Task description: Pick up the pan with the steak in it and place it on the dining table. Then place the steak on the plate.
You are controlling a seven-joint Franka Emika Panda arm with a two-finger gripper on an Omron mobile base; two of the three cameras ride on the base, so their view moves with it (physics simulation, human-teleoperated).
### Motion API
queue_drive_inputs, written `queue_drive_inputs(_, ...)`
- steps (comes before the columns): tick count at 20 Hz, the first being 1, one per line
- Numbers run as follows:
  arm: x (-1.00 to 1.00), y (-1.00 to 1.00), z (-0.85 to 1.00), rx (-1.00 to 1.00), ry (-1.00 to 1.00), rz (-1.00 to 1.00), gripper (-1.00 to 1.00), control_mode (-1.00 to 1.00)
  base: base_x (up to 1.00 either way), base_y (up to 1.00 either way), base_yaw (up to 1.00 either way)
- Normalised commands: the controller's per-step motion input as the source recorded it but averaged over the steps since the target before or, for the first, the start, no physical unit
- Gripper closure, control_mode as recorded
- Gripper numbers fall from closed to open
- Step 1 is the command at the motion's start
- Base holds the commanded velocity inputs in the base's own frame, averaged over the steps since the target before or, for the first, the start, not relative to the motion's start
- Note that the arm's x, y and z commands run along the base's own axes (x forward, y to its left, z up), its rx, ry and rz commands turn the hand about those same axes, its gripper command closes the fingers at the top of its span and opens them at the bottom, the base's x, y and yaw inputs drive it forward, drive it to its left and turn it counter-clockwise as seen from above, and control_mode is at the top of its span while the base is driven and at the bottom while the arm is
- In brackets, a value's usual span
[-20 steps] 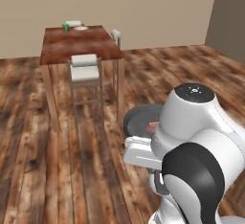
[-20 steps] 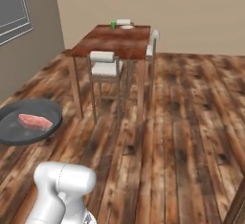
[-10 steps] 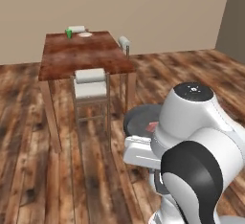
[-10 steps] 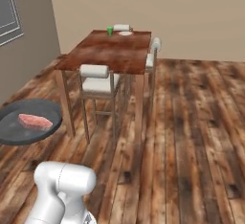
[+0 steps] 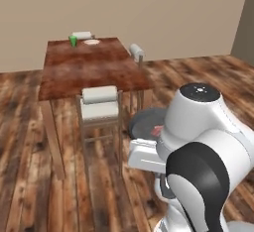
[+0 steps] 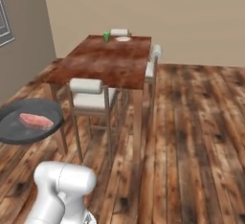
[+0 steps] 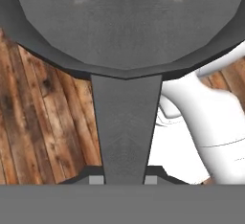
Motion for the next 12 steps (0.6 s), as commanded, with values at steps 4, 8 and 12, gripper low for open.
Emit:
queue_drive_inputs(4,0.00,0.00,0.00,0.00,0.00,0.00,1.00,1.00,0.16,0.76,0.03)
queue_drive_inputs(8,0.00,0.00,0.00,0.00,0.00,0.00,1.00,1.00,0.17,0.92,0.03)
queue_drive_inputs(12,0.00,0.00,0.00,0.00,0.00,0.00,1.00,1.00,0.18,0.94,0.04)
